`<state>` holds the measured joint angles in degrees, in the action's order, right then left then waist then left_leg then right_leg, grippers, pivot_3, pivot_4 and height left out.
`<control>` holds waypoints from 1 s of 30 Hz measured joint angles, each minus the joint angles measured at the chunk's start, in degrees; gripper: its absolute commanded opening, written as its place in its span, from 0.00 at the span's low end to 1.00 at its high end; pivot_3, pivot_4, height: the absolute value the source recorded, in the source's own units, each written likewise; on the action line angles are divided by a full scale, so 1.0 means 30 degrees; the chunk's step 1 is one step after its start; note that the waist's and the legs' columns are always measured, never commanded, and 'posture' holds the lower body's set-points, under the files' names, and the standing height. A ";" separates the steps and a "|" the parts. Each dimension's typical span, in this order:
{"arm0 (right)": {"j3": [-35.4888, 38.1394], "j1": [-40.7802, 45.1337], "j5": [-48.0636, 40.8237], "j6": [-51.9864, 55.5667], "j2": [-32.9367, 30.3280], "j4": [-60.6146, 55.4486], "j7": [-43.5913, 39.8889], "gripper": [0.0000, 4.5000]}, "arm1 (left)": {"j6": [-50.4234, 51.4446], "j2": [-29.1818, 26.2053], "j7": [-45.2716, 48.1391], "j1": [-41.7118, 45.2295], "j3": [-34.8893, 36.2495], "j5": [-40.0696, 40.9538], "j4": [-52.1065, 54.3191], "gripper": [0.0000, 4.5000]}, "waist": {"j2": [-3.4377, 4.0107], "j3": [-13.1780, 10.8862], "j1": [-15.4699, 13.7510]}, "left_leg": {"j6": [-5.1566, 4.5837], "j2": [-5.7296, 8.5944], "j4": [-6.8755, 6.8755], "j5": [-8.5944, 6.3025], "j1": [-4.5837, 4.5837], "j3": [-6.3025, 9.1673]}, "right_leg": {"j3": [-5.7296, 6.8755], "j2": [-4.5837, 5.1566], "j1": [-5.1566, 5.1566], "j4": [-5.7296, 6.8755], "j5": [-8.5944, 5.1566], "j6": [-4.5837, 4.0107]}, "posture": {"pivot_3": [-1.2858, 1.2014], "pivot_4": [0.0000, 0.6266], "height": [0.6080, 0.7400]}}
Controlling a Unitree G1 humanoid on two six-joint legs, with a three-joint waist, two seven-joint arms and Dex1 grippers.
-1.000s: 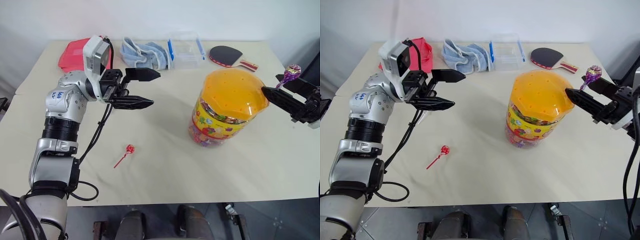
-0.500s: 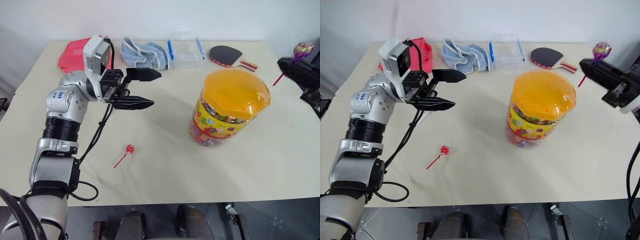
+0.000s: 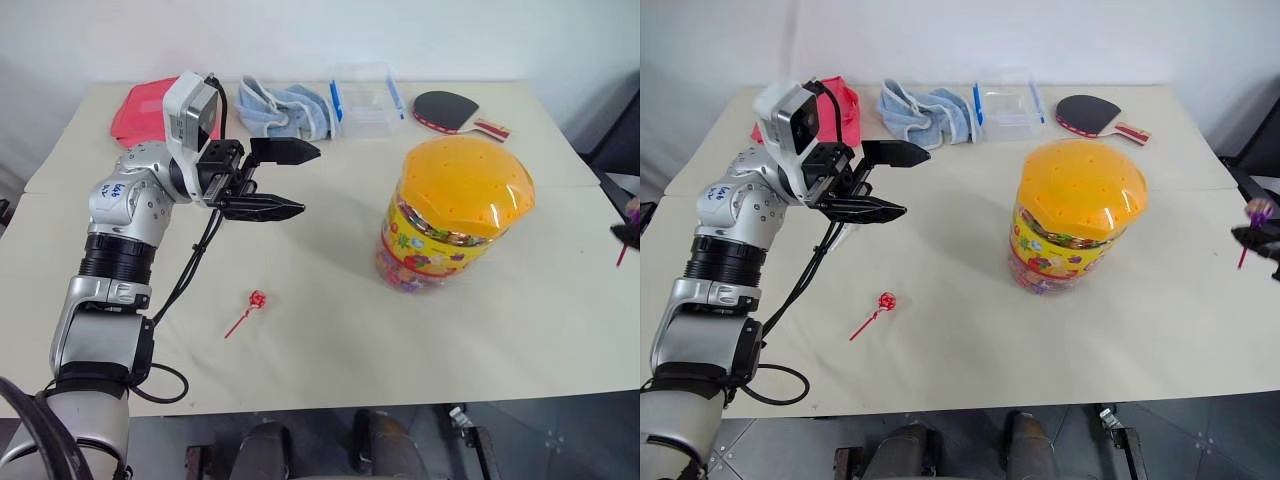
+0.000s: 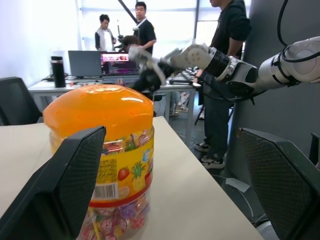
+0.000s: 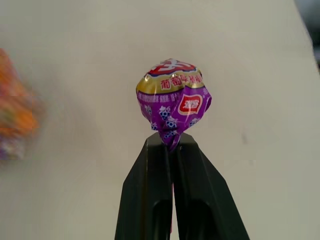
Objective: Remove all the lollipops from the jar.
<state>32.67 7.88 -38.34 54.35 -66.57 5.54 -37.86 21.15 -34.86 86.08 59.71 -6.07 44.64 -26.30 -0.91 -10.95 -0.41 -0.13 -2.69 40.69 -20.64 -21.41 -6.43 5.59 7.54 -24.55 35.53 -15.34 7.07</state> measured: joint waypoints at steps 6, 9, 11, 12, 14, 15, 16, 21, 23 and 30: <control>-0.2826 0.1697 0.1965 -0.0892 0.1603 0.2527 0.0310 0.01 | 0.0481 -0.0069 -0.0003 -0.0116 0.0150 -0.0544 -0.0149 1.00 | 0.0006 -0.0004 0.0161 | 0.0003 0.0001 0.0000 0.0001 -0.0002 -0.0006 | 0.0003 -0.0002 0.0001 -0.0009 0.0000 0.0001 | 0.52 0.24 1.00; -0.4393 0.3140 0.2954 -0.1751 0.2685 0.4463 0.0268 0.01 | 0.1098 -0.0078 -0.0041 -0.0272 0.0362 -0.1090 -0.0214 1.00 | 0.0023 -0.0011 0.0196 | 0.0004 0.0000 -0.0003 0.0002 -0.0003 -0.0012 | 0.0000 -0.0002 -0.0005 -0.0008 0.0000 0.0001 | 0.52 0.24 1.00; -0.4946 0.3638 0.3440 -0.2197 0.2959 0.5220 0.0111 0.01 | 0.1396 -0.0115 -0.0049 -0.0529 0.0535 -0.1475 -0.0175 1.00 | 0.0050 -0.0013 0.0192 | 0.0004 0.0000 -0.0009 0.0002 -0.0003 -0.0016 | -0.0001 -0.0002 -0.0005 -0.0012 0.0000 0.0001 | 0.52 0.24 1.00; -0.5051 0.3853 0.3641 -0.2413 0.3025 0.5506 0.0057 0.06 | 0.1574 -0.0174 -0.0054 -0.0661 0.0542 -0.1628 -0.0159 1.00 | 0.0053 -0.0015 0.0163 | 0.0004 0.0000 -0.0010 0.0002 -0.0008 -0.0016 | 0.0001 0.0000 -0.0006 -0.0015 0.0000 0.0001 | 0.52 0.24 1.00; -0.5243 0.4308 0.4115 -0.2924 0.3079 0.5995 -0.0055 0.16 | 0.1842 -0.0315 -0.0223 -0.0913 0.0579 -0.2080 -0.0054 1.00 | 0.0053 -0.0016 0.0136 | 0.0004 0.0001 -0.0005 0.0002 -0.0010 -0.0014 | 0.0002 0.0003 -0.0002 -0.0019 0.0001 0.0003 | 0.52 0.24 1.00; -0.5297 0.4493 0.4254 -0.3156 0.3109 0.6245 -0.0082 0.23 | 0.1924 -0.0347 -0.0413 -0.1029 0.0622 -0.2292 0.0102 1.00 | 0.0052 -0.0016 0.0128 | 0.0004 0.0001 -0.0003 0.0002 -0.0011 -0.0012 | 0.0003 0.0004 -0.0001 -0.0019 0.0002 0.0005 | 0.52 0.24 1.00; -0.5311 0.4590 0.4370 -0.3216 0.3147 0.6402 -0.0120 0.31 | 0.1987 -0.0347 -0.0548 -0.1137 0.0732 -0.2371 0.0309 1.00 | 0.0052 -0.0016 0.0117 | 0.0003 0.0001 -0.0003 0.0002 -0.0011 -0.0011 | 0.0003 0.0005 -0.0001 -0.0017 0.0002 0.0004 | 0.52 0.24 1.00; -0.5173 0.4188 0.4562 -0.3322 0.3323 0.6163 -0.0512 0.69 | 0.2070 -0.0343 -0.0454 -0.1597 0.1072 -0.2746 0.1119 1.00 | 0.0053 -0.0016 0.0150 | 0.0004 0.0001 -0.0006 0.0002 -0.0011 -0.0015 | 0.0002 0.0003 -0.0004 -0.0017 0.0002 0.0004 | 0.52 0.24 1.00; -0.4278 0.3216 0.4304 -0.3242 0.3319 0.4987 -0.0777 0.84 | 0.2074 -0.0393 -0.0453 -0.1732 0.1123 -0.3008 0.1126 1.00 | 0.0060 -0.0015 0.0106 | 0.0005 0.0001 -0.0007 0.0002 -0.0011 -0.0013 | 0.0004 0.0003 -0.0004 -0.0015 0.0002 0.0004 | 0.52 0.24 1.00; 0.1109 -0.0480 0.2229 -0.3192 0.3273 -0.1473 -0.2403 1.00 | 0.2387 -0.0578 -0.1276 -0.2118 0.2210 -0.3118 0.1131 1.00 | 0.0061 -0.0015 0.0073 | 0.0007 0.0000 -0.0013 0.0000 -0.0007 -0.0001 | 0.0004 0.0001 0.0000 -0.0014 0.0003 0.0006 | 0.52 0.24 1.00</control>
<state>35.99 6.44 -31.65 44.77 -56.75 1.12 -45.07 28.31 -36.59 82.25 53.36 0.56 35.28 -22.91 -0.73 -11.00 -0.19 -0.11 -2.69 40.66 -20.64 -21.43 -6.43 5.61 7.54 -24.55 35.48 -15.34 7.09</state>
